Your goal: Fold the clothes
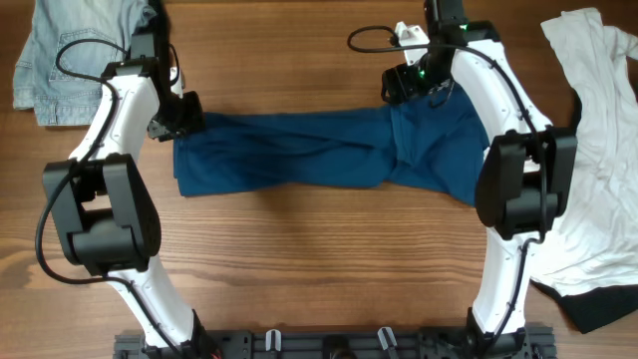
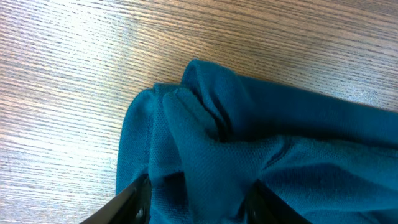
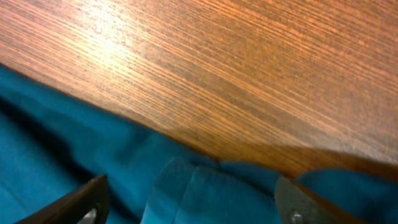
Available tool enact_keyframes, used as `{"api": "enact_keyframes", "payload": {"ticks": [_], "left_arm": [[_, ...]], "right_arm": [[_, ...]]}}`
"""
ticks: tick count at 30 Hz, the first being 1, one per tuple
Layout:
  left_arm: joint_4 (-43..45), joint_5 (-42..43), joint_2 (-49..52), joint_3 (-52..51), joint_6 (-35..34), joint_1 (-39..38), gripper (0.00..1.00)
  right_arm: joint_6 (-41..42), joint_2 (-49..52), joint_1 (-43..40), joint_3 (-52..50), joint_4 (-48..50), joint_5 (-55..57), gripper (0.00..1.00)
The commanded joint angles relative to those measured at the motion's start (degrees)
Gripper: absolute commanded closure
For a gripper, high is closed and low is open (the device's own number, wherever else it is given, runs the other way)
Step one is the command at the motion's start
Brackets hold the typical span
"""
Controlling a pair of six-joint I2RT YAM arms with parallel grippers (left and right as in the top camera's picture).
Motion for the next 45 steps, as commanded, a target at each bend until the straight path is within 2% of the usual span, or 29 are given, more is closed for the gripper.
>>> {"api": "enact_keyframes", "payload": {"ticks": [1,4,7,8,10,16,22,25,27,31,33,39,41,45], "left_arm": [[0.13,-0.33,-0.39,-0.20,0.09,0.15,0.52],[0.13,-0.35,-0.39,-0.20,0.09,0.15,0.52],[0.13,-0.33,-0.39,-0.20,0.09,0.15,0.52],[0.13,-0.33,-0.39,-0.20,0.09,0.15,0.52],[0.17,-0.35,-0.39,-0.20,0.11,0.15,0.52],[-0.85,-0.33,-0.39,-0.20,0.09,0.15,0.54],[-1.46,-0.35,-0.39,-0.20,0.11,0.15,0.55],[-1.03,-0.35,-0.39,-0.20,0.09,0.15,0.55],[-0.94,-0.35,-0.39,-0.20,0.11,0.15,0.54],[-0.87,-0.48,-0.39,-0.20,0.13,0.17,0.53],[-0.68,-0.59,-0.39,-0.20,0.13,0.17,0.53],[-0.50,-0.59,-0.39,-0.20,0.13,0.17,0.53],[-0.52,-0.76,-0.39,-0.20,0.13,0.17,0.51],[-0.44,-2.14,-0.39,-0.20,0.13,0.17,0.45]], "right_arm": [[-2.38,3.10,-0.09,-0.31,0.46,-1.79,0.27],[-2.27,3.82,-0.09,-0.37,0.11,-2.27,0.45],[-1.77,3.82,-0.09,-0.35,-0.59,-2.43,0.73],[-1.70,3.72,-0.09,-0.28,-0.87,-2.45,0.85],[-1.27,3.39,-0.15,0.02,-1.53,-2.43,0.96],[9.20,-1.44,-1.88,1.25,-4.09,-2.16,0.96],[17.81,-9.42,-3.56,1.25,-14.75,-0.70,0.93],[22.38,-9.99,-3.56,0.98,-20.92,6.03,0.90],[24.28,-9.99,-3.56,-0.48,-22.12,8.57,0.80],[30.53,-9.99,-3.56,-6.12,-22.51,11.78,0.78],[33.11,-9.99,-3.65,-8.81,-21.66,13.53,0.73],[34.05,-9.99,-5.53,-11.74,-19.39,13.84,0.55],[33.57,-10.01,-6.32,-11.69,-18.75,13.81,0.54],[32.11,-10.01,-8.02,-11.69,-19.08,14.49,0.43]]}}
